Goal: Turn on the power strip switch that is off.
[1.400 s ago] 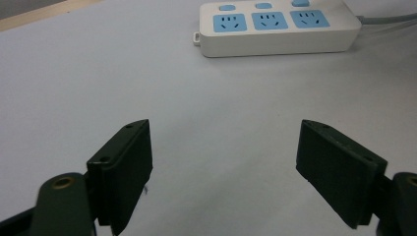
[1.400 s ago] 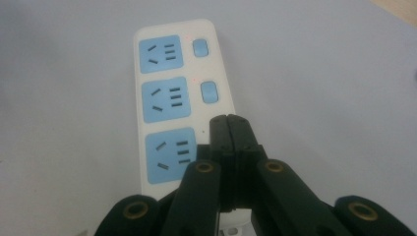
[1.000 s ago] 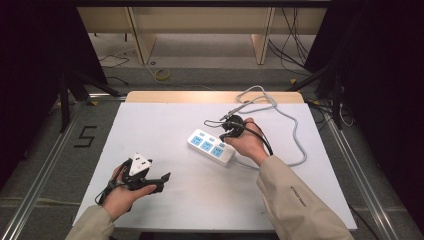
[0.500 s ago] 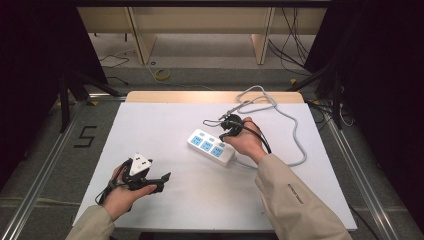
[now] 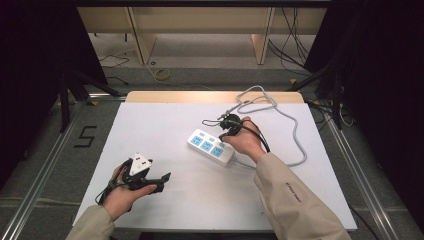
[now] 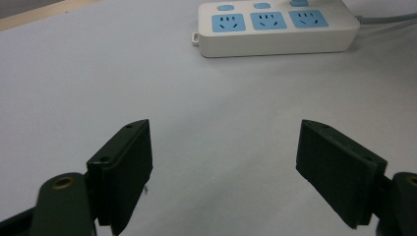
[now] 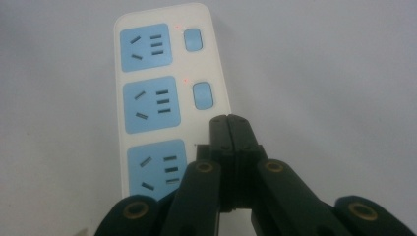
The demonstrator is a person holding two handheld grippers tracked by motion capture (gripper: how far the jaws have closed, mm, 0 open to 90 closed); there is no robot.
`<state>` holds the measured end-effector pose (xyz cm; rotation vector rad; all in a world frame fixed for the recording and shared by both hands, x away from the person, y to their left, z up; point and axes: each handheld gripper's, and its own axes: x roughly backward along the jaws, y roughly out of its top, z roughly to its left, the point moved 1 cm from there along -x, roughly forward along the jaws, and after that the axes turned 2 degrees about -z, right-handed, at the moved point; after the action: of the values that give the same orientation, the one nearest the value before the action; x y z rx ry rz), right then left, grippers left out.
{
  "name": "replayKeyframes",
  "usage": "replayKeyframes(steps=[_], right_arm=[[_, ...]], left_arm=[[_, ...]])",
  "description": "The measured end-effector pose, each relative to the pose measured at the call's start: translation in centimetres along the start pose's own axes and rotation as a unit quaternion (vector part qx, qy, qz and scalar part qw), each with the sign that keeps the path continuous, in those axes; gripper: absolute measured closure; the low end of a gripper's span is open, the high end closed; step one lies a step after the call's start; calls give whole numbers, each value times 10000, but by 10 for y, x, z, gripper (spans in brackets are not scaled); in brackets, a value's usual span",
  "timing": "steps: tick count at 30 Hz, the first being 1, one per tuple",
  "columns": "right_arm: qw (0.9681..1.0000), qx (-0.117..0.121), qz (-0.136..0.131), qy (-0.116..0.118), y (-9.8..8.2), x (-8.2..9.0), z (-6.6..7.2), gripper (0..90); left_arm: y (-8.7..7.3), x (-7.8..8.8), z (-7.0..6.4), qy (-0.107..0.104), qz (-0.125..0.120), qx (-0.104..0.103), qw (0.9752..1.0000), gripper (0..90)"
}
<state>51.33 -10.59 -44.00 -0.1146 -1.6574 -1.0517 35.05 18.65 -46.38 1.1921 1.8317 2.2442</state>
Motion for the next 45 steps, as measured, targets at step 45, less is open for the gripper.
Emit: replayKeyframes(steps=[45], right_arm=[[9993, 77, 366, 45, 5, -10, 4, 900]], left_arm=[[0, -1, 0, -49, 16, 15, 10000, 213]])
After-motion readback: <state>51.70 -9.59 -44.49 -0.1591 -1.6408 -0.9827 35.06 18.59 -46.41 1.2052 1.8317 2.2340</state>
